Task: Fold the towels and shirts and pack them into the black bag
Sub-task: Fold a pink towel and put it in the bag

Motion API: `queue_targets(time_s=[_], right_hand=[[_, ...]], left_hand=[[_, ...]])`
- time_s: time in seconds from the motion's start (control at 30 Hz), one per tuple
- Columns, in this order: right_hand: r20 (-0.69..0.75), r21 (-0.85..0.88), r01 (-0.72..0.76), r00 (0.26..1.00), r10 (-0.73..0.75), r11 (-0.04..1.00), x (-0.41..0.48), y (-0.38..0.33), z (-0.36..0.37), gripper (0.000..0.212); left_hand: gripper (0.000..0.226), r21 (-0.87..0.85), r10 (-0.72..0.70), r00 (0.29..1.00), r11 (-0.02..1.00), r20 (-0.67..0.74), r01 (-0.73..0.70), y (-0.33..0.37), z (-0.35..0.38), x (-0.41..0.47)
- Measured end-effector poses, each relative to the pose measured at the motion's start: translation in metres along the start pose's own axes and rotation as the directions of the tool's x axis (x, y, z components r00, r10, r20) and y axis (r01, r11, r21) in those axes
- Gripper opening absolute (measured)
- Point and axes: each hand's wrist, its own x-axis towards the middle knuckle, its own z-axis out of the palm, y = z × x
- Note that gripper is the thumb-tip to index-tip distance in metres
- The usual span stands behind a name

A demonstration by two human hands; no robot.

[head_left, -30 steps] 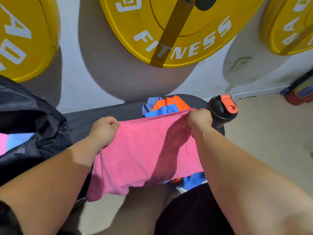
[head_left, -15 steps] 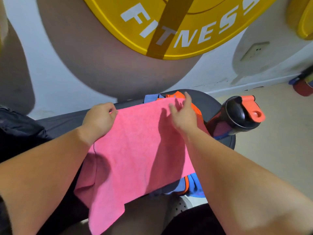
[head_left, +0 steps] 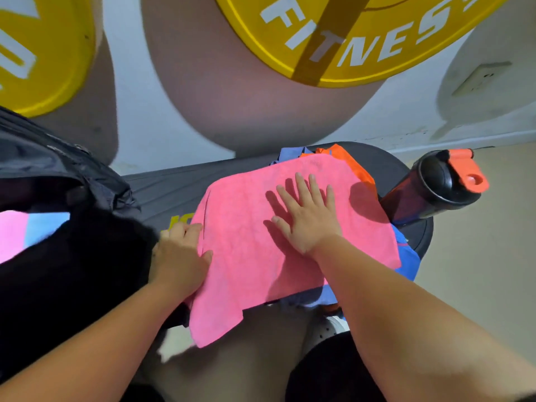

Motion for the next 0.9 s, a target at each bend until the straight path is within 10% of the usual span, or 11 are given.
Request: queue_targets(time_s=[0.37, 0.7, 0.77, 0.9], right_hand=[[0.403, -0.061, 0.248, 0.892, -0.203, 0.967, -0.025, -0.051, 0.03, 0.077], [0.173, 0.183, 0.197, 0.958, -0.229, 0.963, -0.025, -0.067, 0.006, 0.064], [0.069, 0.513, 0.181, 0.965, -0.251, 0.839, -0.021, -0.082, -0.011, 0.051], [0.251, 0.958, -0.185, 0.911, -0.328, 0.219, -0.02, -0.109, -0.047, 0.04]], left_hand=[[0.018, -0.084, -0.232, 0.963, 0.966, 0.133, 0.245, -0.017, -0.021, -0.05], [0.012, -0.522, -0.317, 0.948, 0.814, -0.032, 0.255, -0.002, -0.035, -0.039], [0.014, -0.689, -0.285, 0.958, 0.703, -0.046, 0.176, 0.002, -0.045, -0.035], [0.01, -0.827, -0.233, 0.968, 0.56, -0.09, 0.057, 0.007, -0.053, -0.025]])
